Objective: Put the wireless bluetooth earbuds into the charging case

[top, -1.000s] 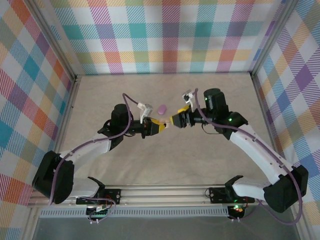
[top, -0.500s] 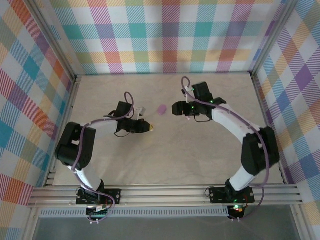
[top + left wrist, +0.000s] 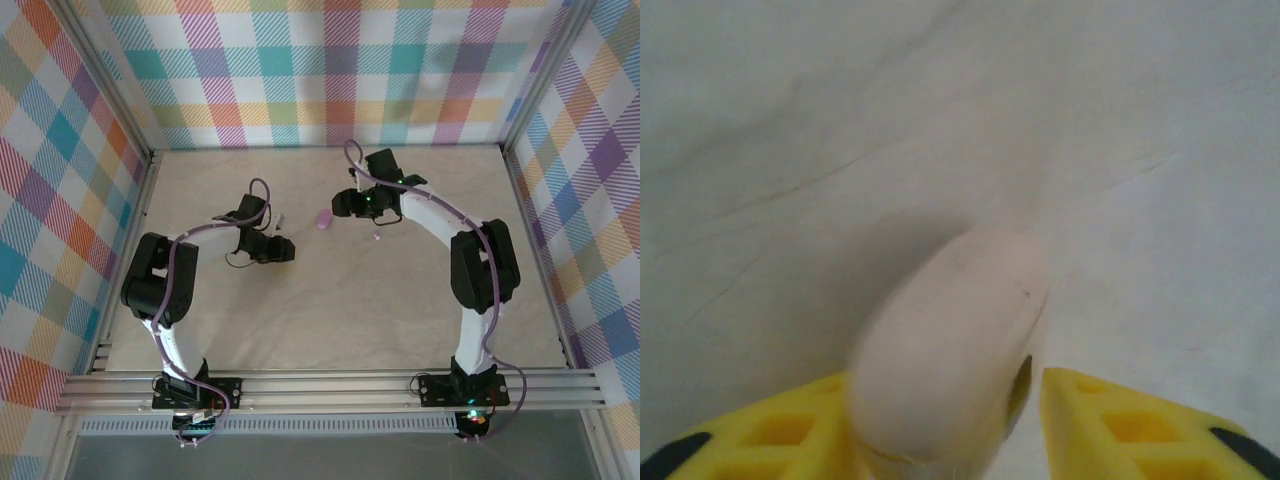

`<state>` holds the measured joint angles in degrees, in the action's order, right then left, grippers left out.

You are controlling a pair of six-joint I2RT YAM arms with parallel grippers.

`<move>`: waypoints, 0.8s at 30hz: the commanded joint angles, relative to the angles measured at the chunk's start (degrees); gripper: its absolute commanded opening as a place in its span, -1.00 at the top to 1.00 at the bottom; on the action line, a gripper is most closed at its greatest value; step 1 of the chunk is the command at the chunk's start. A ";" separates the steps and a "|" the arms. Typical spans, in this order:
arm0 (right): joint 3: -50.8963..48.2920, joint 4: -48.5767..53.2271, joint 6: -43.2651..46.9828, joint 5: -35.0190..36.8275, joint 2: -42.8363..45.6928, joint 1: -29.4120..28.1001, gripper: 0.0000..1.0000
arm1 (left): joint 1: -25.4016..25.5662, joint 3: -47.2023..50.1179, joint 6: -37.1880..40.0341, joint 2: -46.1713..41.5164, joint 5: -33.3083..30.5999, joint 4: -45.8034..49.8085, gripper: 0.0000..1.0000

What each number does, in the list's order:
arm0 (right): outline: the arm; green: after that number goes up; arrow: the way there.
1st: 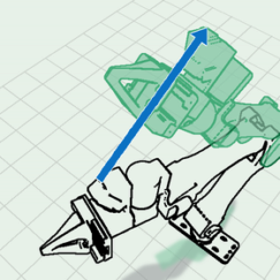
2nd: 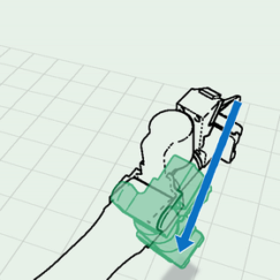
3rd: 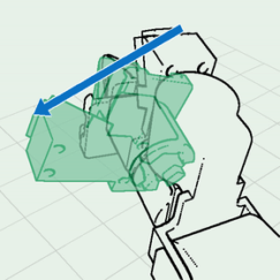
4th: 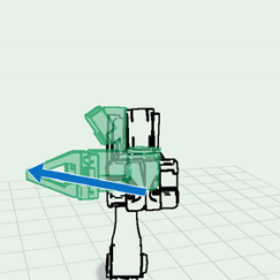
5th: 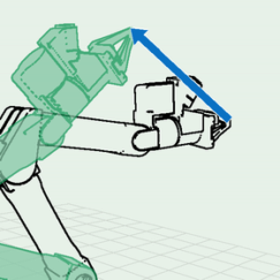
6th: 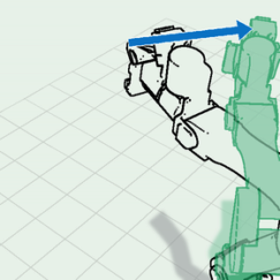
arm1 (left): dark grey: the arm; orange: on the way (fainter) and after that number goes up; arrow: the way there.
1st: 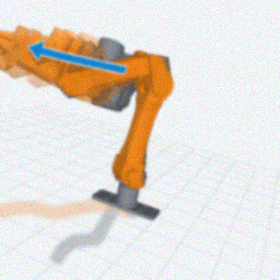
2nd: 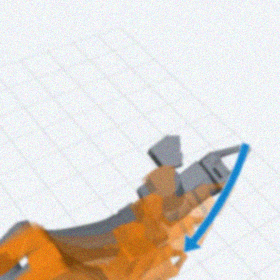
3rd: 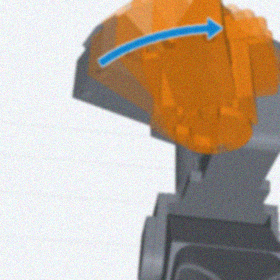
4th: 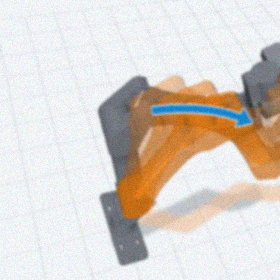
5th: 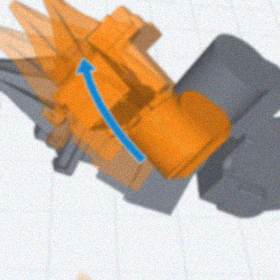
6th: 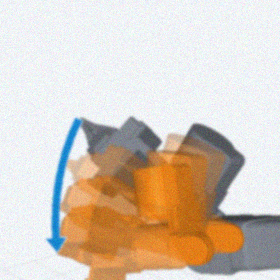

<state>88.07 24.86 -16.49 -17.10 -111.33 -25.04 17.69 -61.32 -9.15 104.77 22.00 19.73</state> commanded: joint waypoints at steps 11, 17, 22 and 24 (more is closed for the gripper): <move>10.13 2.30 1.05 -0.89 -8.24 0.08 -0.18 | -0.47 -2.78 4.09 -5.10 -11.19 7.87 -1.00; 13.88 3.01 3.10 0.92 -13.47 0.08 -0.17 | -0.38 -2.65 7.62 -14.31 -12.65 5.95 -1.00; 22.01 7.73 4.09 1.90 -19.89 -0.36 -0.18 | -1.58 -4.80 8.10 -17.66 -10.79 7.55 -1.00; 21.91 7.29 2.96 2.24 -19.47 -0.20 -0.18 | -1.61 -2.96 6.86 -18.62 -11.73 3.50 -1.00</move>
<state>108.18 29.19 -14.11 -15.70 -130.78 -25.10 17.08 -65.14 -2.94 86.91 9.85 24.62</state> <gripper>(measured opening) 0.590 0.999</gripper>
